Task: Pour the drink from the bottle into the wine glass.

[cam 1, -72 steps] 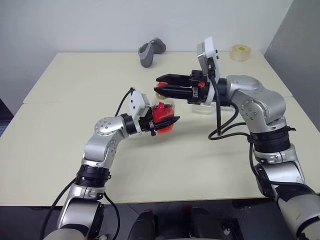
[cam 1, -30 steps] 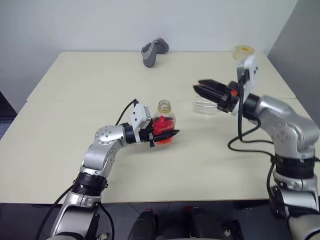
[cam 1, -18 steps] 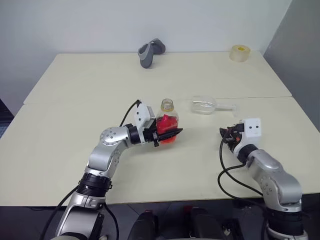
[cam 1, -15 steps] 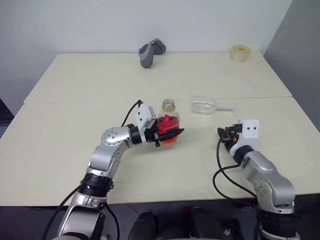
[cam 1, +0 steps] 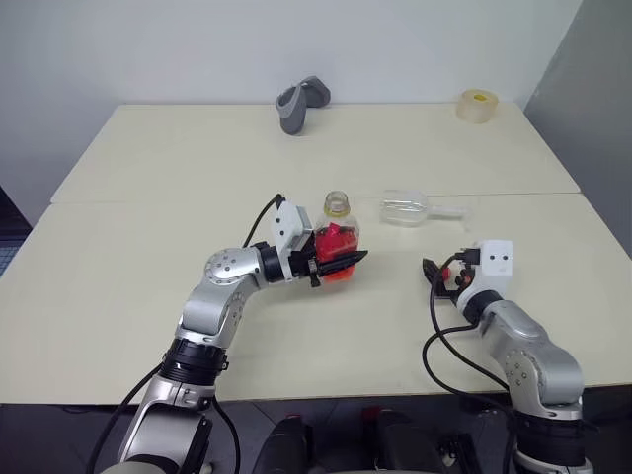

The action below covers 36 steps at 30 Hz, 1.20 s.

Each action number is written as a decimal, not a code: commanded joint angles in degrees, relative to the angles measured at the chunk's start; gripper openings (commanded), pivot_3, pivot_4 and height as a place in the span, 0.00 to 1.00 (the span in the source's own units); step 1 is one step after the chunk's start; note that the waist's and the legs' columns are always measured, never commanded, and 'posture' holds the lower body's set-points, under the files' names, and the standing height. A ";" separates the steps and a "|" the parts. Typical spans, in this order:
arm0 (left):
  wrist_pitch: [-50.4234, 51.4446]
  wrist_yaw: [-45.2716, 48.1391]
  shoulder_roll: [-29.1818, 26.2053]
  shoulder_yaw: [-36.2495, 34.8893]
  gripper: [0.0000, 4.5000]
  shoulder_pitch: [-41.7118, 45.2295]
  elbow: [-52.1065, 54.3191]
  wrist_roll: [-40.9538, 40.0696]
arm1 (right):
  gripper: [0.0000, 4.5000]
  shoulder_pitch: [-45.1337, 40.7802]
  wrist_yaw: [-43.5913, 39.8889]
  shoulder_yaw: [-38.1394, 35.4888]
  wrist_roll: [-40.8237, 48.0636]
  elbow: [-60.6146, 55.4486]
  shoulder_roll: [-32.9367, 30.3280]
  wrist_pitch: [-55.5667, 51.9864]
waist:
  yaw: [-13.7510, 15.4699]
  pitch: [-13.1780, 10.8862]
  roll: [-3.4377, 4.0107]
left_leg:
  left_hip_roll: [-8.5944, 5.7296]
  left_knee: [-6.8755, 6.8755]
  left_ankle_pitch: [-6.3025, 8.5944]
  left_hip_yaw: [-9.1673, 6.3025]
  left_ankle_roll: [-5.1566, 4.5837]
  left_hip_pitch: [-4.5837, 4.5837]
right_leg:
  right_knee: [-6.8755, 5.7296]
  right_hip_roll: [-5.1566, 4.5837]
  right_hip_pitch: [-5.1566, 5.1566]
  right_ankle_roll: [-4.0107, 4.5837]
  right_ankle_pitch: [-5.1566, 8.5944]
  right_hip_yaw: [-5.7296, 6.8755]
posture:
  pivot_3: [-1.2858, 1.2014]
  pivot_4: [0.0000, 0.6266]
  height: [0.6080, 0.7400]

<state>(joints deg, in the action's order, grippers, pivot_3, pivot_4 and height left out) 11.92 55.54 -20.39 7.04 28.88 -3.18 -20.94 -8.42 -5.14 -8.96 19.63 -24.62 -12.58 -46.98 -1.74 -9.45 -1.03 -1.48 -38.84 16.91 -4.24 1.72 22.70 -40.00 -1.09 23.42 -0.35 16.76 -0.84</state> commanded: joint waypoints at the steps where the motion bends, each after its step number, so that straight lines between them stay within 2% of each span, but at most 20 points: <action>1: -1.62 -1.83 0.08 -2.34 0.49 1.49 -0.20 0.26 | 0.99 -1.86 -3.06 -1.05 3.83 -6.86 -2.44 -2.90 | 0.01 0.00 0.00 | 0.00 0.00 0.00 0.00 0.00 0.00 | 0.00 0.00 0.00 0.00 0.00 0.00 | 0.52 0.24 1.00; 7: -3.39 -8.05 0.27 -6.09 0.49 4.74 -5.85 2.06 | 0.99 -5.98 -14.99 4.58 8.41 -13.13 -12.01 -3.25 | 0.04 0.00 -0.01 | -0.01 -0.01 0.04 -0.03 -0.07 0.00 | 0.02 0.00 -0.01 -0.01 0.00 0.04 | 0.52 0.24 1.00; 12: -7.75 -18.56 -0.42 -9.40 0.49 8.40 -14.17 7.76 | 0.99 -9.38 -27.82 9.50 10.00 -10.56 -16.72 4.19 | 0.04 0.00 -0.02 | -0.03 -0.03 0.05 -0.05 -0.08 -0.04 | 0.05 0.01 -0.08 -0.01 0.00 0.08 | 0.52 0.24 1.00; 17: -12.69 -30.79 -2.58 -14.05 0.49 14.33 -26.54 12.29 | 0.99 -14.64 -32.57 11.62 10.48 -4.04 -13.89 9.79 | 0.01 -0.02 -0.08 | -0.03 -0.05 0.04 -0.07 -0.07 -0.04 | 0.05 0.00 -0.08 -0.01 0.00 0.11 | 0.52 0.24 1.00; 20: -18.05 -36.05 -4.51 -16.38 0.49 16.17 -35.41 13.94 | 0.99 -20.29 -30.65 14.10 7.81 4.00 -7.71 13.98 | -0.20 -0.01 -0.09 | 0.00 -0.04 -0.01 -0.07 0.03 -0.07 | 0.03 0.00 -0.07 -0.01 0.00 0.10 | 0.52 0.24 1.00; 26: -24.82 -38.95 -4.00 -17.27 0.49 16.73 -43.98 14.87 | 0.99 -22.21 -29.19 16.06 5.55 7.37 -2.52 16.78 | 0.42 0.01 -0.15 | -0.13 -0.11 -0.08 -0.09 0.15 0.18 | 0.06 -0.18 0.12 -0.01 -0.01 0.17 | 0.52 0.24 1.00; 36: -28.54 -36.24 0.01 -19.69 0.49 17.93 -50.98 11.93 | 0.99 -21.14 -28.00 15.30 6.30 5.45 -2.24 16.09 | 0.18 0.04 -0.21 | -0.23 -0.15 -0.09 -0.10 0.12 0.20 | 0.02 -0.24 0.17 -0.15 -0.10 0.15 | 0.52 0.24 1.00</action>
<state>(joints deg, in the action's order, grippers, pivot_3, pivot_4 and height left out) -14.51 18.43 -20.08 -11.81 44.82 -54.78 -7.99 -29.60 -33.37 7.81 25.02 -16.12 -14.82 -31.39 -1.56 -9.41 -1.24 -1.70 -38.99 16.82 -4.34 1.84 22.89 -39.98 -1.33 23.59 -0.50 16.66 -0.70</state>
